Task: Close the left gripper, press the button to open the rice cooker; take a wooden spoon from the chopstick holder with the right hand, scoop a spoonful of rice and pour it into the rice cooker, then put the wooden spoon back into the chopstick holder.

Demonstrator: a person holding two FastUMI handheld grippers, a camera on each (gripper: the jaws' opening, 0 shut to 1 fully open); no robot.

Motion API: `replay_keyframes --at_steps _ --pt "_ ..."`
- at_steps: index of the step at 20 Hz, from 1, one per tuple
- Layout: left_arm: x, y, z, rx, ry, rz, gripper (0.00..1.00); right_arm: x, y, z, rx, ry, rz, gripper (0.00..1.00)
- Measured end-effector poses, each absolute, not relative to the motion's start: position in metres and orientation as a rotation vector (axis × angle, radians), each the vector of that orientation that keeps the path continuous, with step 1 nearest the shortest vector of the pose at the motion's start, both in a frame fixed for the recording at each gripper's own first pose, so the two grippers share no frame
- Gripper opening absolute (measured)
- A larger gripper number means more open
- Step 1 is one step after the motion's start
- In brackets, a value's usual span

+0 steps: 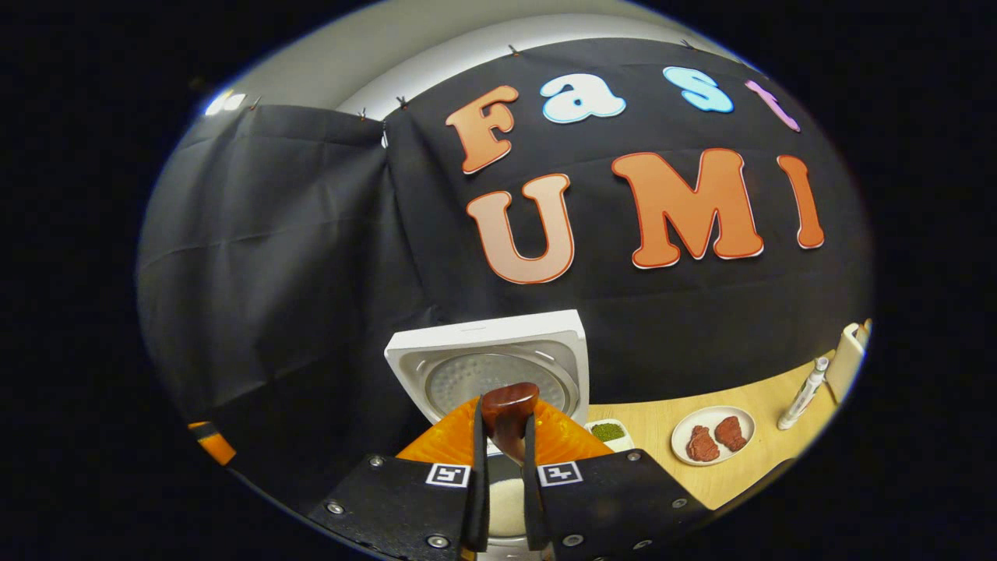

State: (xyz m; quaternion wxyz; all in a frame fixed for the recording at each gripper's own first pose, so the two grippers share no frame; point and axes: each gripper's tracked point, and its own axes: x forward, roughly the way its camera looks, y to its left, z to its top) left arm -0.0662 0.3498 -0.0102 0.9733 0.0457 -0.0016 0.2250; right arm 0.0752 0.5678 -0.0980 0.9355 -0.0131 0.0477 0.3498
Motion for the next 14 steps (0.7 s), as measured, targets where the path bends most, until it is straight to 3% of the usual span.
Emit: replay_keyframes --at_steps 6,14 --pt "-0.070 0.350 -0.014 0.093 0.008 0.458 1.00 0.068 0.576 -0.103 -0.138 0.063 0.743 0.18" --pt "-0.061 0.329 -0.009 0.098 -0.011 0.426 1.00 0.087 0.496 -0.069 0.151 0.108 0.689 0.18"
